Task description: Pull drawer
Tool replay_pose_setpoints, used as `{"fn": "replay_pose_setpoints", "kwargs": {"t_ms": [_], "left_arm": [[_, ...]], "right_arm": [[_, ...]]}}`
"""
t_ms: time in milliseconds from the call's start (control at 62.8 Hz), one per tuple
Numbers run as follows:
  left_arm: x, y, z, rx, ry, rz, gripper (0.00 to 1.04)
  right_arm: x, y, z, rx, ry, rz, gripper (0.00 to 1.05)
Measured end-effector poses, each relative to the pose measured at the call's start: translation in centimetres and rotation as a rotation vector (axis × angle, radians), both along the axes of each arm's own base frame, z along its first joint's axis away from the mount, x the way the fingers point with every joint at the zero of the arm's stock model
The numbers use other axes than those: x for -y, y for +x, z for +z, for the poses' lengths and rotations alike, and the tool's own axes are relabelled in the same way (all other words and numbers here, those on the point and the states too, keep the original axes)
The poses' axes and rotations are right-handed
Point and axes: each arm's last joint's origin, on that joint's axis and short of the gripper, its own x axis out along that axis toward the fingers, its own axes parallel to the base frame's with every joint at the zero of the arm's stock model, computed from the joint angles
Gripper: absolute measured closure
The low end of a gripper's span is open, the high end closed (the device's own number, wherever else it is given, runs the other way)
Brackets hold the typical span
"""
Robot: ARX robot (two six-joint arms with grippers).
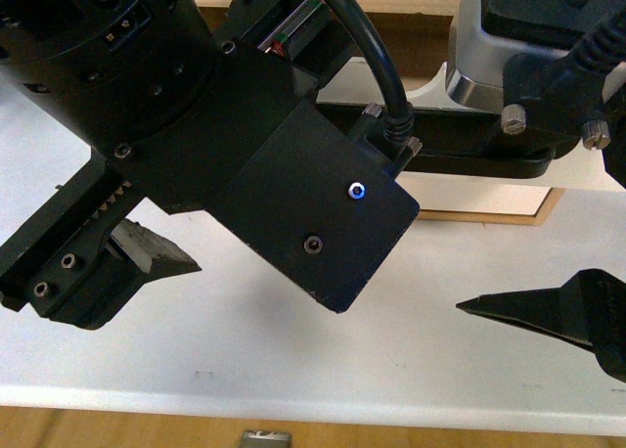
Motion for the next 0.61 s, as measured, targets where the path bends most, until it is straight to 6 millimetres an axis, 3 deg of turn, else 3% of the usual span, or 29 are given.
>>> {"fn": "replay_pose_setpoints", "kwargs": {"t_ms": [334,605], "left_arm": [[-0.2,-0.6,0.1,0.011,-0.045,-0.024,0.06],[-1.1,-0.9,1.8,0.072,-0.114,0.006,0.06]], "right_arm": [[0.4,-0.6,0.2,0.005,0.021,-0.009,0.09],[1.3,-1.3,2.2,0.049,0.098,-0.012,0.09]]}}
